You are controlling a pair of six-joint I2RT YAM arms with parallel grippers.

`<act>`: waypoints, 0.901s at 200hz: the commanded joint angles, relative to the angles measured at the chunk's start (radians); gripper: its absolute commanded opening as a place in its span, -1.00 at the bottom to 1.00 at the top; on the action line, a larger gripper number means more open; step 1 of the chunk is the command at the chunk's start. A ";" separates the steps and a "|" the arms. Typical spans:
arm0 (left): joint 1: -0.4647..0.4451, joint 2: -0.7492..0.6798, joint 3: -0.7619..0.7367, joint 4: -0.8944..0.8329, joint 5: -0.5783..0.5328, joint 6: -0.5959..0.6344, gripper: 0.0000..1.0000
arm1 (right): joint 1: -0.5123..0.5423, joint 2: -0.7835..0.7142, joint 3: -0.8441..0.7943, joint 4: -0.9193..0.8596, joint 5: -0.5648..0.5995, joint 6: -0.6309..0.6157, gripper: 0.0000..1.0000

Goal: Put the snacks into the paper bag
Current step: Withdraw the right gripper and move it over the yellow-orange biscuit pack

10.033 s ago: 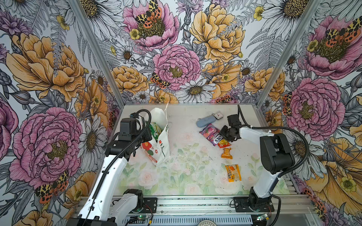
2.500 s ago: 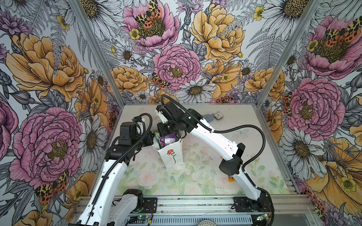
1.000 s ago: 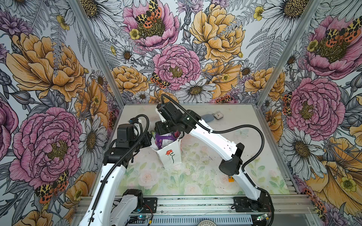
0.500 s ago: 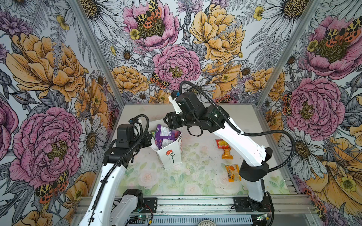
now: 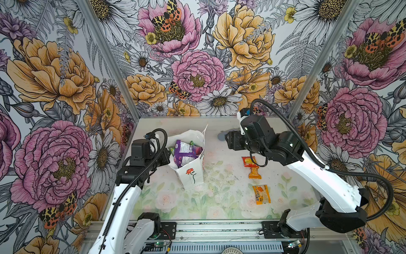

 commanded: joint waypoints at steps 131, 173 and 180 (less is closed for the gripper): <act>0.014 -0.028 0.007 0.102 0.009 0.002 -0.98 | -0.575 -0.327 -0.870 0.092 -0.305 0.240 0.43; 0.014 -0.036 0.007 0.103 0.008 0.003 -0.98 | -0.582 -0.343 -1.005 0.143 -0.341 0.274 0.55; 0.014 -0.038 0.008 0.103 0.005 0.002 -0.98 | -0.582 -0.347 -1.020 0.142 -0.334 0.275 0.57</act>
